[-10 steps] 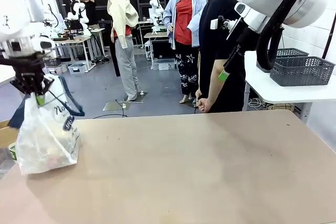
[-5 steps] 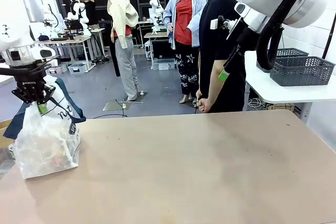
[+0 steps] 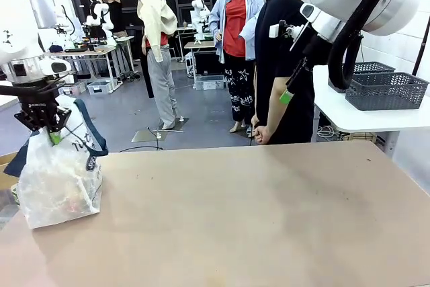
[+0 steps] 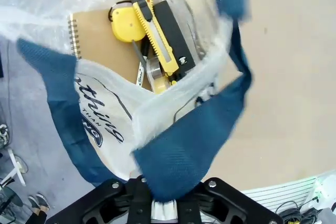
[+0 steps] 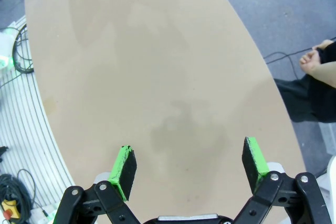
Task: Transfer purchased items from the store into the shopping bag.
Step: Move the Reusable shopping bag to the right side of the table.
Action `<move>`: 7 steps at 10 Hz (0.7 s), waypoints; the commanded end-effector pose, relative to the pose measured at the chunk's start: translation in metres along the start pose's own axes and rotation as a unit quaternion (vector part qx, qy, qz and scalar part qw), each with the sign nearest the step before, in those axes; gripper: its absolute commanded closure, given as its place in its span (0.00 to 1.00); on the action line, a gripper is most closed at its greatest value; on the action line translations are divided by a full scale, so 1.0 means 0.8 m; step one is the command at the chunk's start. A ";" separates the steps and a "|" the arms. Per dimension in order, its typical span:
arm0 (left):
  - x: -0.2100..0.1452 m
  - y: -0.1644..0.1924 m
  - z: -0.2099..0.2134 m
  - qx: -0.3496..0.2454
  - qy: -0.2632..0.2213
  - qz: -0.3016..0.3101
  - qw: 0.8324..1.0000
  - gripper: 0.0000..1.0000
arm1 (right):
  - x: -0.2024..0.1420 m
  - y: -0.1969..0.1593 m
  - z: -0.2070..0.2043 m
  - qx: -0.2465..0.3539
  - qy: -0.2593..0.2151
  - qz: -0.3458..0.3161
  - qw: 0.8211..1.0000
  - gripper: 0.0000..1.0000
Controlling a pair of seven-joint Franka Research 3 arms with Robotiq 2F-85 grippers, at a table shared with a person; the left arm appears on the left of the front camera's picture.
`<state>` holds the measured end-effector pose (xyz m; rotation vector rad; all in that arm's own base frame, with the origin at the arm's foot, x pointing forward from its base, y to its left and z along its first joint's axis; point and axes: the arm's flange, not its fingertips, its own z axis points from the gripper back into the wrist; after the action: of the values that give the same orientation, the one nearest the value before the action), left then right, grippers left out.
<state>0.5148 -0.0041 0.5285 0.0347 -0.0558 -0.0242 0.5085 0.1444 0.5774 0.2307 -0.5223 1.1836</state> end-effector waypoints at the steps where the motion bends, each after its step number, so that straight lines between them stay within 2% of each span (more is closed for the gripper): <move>1: -0.004 -0.009 0.019 0.010 -0.017 -0.006 1.000 0.42 | -0.001 0.000 0.001 0.002 0.005 0.001 1.000 0.00; 3: -0.008 -0.014 0.040 0.007 -0.030 0.011 0.999 0.04 | -0.001 0.000 0.001 0.002 0.005 0.001 1.000 0.00; 4: -0.012 -0.022 0.052 -0.001 -0.044 0.005 0.999 0.00 | -0.001 0.000 0.001 0.002 0.005 0.001 1.000 0.00; 7: -0.018 -0.043 0.088 0.010 -0.084 -0.023 0.996 0.00 | -0.001 0.000 0.001 0.002 0.005 0.001 1.000 0.00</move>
<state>0.4958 -0.0376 0.5949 0.0394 -0.1933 -0.0660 0.5085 0.1445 0.5774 0.2308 -0.5222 1.1837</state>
